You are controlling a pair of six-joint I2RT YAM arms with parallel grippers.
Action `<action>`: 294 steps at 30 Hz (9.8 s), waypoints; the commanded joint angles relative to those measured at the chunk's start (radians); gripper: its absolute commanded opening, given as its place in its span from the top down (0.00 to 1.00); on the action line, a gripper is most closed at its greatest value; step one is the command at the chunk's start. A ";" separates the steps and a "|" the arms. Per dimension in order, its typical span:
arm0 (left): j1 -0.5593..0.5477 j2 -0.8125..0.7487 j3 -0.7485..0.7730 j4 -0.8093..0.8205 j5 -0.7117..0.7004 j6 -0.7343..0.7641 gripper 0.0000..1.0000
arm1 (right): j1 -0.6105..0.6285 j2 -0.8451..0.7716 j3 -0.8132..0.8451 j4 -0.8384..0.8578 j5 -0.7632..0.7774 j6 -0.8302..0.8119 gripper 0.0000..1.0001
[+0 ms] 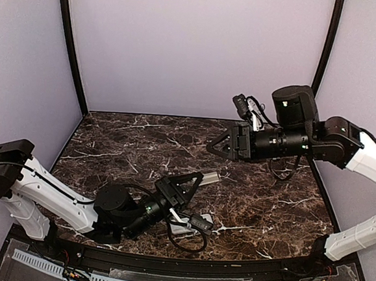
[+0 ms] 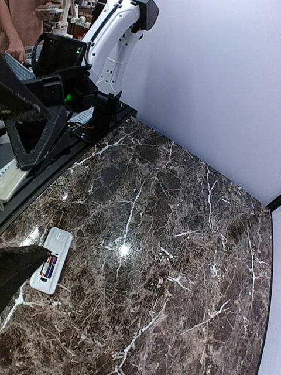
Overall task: Load the batteries into the remote control
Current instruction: Pass from the left arm to the right, then hold the remote control without the battery cover at the center of the board, then load the battery cover onto the remote control without the battery cover.
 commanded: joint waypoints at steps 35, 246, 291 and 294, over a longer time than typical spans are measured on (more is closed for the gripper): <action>-0.005 -0.011 0.068 0.328 -0.054 -0.003 1.00 | -0.039 -0.027 -0.215 0.346 -0.444 0.158 0.81; 0.238 0.194 -0.091 -0.954 0.614 -2.016 0.93 | -0.167 0.399 -0.663 0.806 -0.514 0.198 1.00; 0.238 0.212 -0.064 -0.959 0.603 -2.024 0.92 | -0.158 0.527 -0.781 0.972 -0.530 0.288 1.00; 0.238 0.218 -0.049 -0.958 0.596 -2.026 0.81 | -0.158 0.525 -0.795 0.972 -0.524 0.306 1.00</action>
